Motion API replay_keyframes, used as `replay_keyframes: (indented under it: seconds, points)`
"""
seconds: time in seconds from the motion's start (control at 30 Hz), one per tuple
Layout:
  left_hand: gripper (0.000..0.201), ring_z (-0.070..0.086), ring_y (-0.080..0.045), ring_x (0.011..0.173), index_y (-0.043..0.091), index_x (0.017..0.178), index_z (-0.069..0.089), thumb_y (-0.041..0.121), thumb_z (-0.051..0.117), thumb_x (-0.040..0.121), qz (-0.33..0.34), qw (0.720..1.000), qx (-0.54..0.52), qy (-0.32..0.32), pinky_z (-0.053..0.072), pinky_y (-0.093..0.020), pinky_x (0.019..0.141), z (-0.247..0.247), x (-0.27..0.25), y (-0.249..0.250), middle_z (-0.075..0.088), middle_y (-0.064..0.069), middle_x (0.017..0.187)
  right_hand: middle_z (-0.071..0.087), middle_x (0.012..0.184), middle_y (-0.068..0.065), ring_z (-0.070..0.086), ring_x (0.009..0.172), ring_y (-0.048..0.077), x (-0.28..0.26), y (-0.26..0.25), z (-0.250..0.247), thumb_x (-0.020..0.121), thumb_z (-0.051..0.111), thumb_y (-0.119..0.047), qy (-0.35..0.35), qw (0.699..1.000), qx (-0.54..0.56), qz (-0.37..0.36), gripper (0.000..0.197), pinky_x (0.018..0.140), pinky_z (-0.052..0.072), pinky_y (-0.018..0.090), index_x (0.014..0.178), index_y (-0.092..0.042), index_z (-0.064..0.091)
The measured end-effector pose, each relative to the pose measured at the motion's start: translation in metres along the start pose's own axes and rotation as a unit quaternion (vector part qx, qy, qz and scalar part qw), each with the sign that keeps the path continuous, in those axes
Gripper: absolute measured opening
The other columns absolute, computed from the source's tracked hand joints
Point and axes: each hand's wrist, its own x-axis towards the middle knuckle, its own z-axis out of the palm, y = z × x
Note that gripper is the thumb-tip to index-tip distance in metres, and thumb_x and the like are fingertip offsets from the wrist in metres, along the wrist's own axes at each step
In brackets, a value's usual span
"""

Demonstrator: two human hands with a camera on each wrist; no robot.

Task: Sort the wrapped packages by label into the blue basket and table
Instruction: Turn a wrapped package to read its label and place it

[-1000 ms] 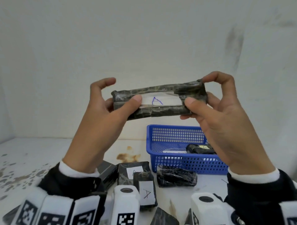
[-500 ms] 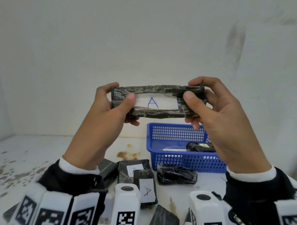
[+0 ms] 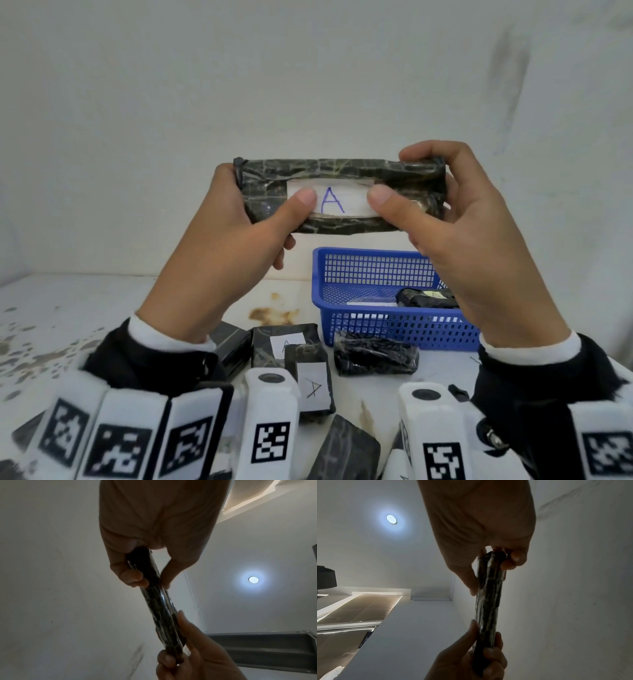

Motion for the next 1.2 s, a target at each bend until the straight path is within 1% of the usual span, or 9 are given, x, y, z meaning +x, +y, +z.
replay_keyframes:
  seconds: [0.1,0.2,0.37,0.47,0.77,0.93,1.0,1.07,1.2]
  points:
    - [0.044,0.056,-0.014,0.053,0.021,0.102,0.050,0.048,0.075,0.077,0.002,1.000,0.009,0.000,0.051,-0.039,0.066,0.000,0.000,-0.001,0.063,0.003,0.065,0.071,0.098,-0.008,0.071,0.088,0.009,-0.001,0.000,0.001,0.082,0.080,-0.024,0.005,1.000,-0.018,-0.004,0.033,0.088,0.057,0.031,0.104,-0.033,0.056]
    - [0.048,0.054,-0.007,0.052,0.024,0.101,0.048,0.052,0.075,0.072,0.008,1.000,0.030,0.004,0.045,-0.020,0.055,0.002,-0.001,0.000,0.063,0.004,0.075,0.068,0.098,-0.009,0.070,0.089,0.008,-0.002,0.000,0.003,0.076,0.083,-0.030,0.007,0.999,-0.034,-0.006,0.040,0.086,0.057,0.026,0.104,-0.034,0.055]
    - [0.055,0.056,-0.009,0.065,0.027,0.102,0.049,0.059,0.071,0.065,0.012,0.999,0.034,0.021,0.043,-0.032,0.068,0.005,-0.002,0.001,0.062,0.009,0.080,0.067,0.098,-0.008,0.069,0.092,0.011,-0.004,-0.002,0.006,0.076,0.083,-0.035,0.029,0.998,-0.050,-0.006,0.040,0.089,0.057,0.033,0.102,-0.034,0.053]
    - [0.045,0.055,-0.010,0.065,0.029,0.097,0.047,0.054,0.074,0.069,0.019,0.999,0.025,0.030,0.042,-0.033,0.067,0.007,-0.002,0.000,0.061,0.009,0.079,0.067,0.099,-0.006,0.069,0.095,0.015,-0.005,-0.003,0.008,0.077,0.083,-0.037,0.044,0.997,-0.059,-0.010,0.038,0.090,0.056,0.040,0.100,-0.033,0.053]
    - [0.046,0.054,-0.009,0.063,0.031,0.095,0.047,0.059,0.071,0.067,0.016,0.999,0.025,0.043,0.039,-0.032,0.064,0.011,-0.002,0.001,0.058,0.011,0.075,0.067,0.097,-0.006,0.067,0.094,0.016,-0.006,-0.006,0.009,0.077,0.078,-0.045,0.058,0.996,-0.070,-0.011,0.035,0.087,0.056,0.040,0.097,-0.032,0.052]
    - [0.053,0.054,-0.011,0.050,0.027,0.098,0.046,0.074,0.047,0.073,-0.012,1.000,0.001,-0.010,0.035,-0.027,0.048,0.005,-0.006,0.009,0.060,0.004,0.083,0.057,0.078,-0.013,0.054,0.070,0.005,-0.005,-0.008,0.010,0.088,0.064,-0.047,0.053,0.998,-0.017,-0.021,0.019,0.066,0.045,0.022,0.092,-0.031,0.055]
    - [0.042,0.052,-0.015,0.049,0.024,0.096,0.047,0.065,0.042,0.086,-0.028,0.999,-0.038,-0.021,0.032,-0.025,0.043,0.001,-0.004,0.010,0.062,0.000,0.082,0.058,0.080,-0.010,0.052,0.070,0.005,-0.003,-0.006,0.007,0.096,0.063,-0.033,0.046,0.999,-0.001,-0.021,0.006,0.065,0.044,0.021,0.093,-0.033,0.058]
    - [0.022,0.052,-0.017,0.049,0.021,0.091,0.050,0.042,0.046,0.097,-0.033,0.995,-0.087,-0.019,0.032,-0.024,0.039,-0.002,-0.001,0.010,0.061,0.004,0.069,0.063,0.084,-0.008,0.057,0.073,0.006,-0.001,-0.004,0.003,0.094,0.067,-0.030,0.040,0.999,0.015,-0.004,0.015,0.069,0.050,0.023,0.103,-0.038,0.059]
    - [0.016,0.055,-0.018,0.053,0.010,0.090,0.058,0.026,0.059,0.087,-0.022,0.985,-0.170,-0.032,0.046,-0.027,0.044,-0.005,0.003,0.008,0.063,0.002,0.063,0.073,0.096,-0.008,0.069,0.086,0.011,0.002,-0.002,-0.002,0.075,0.070,-0.045,0.033,0.998,0.041,0.028,0.044,0.080,0.055,0.032,0.116,-0.032,0.063]
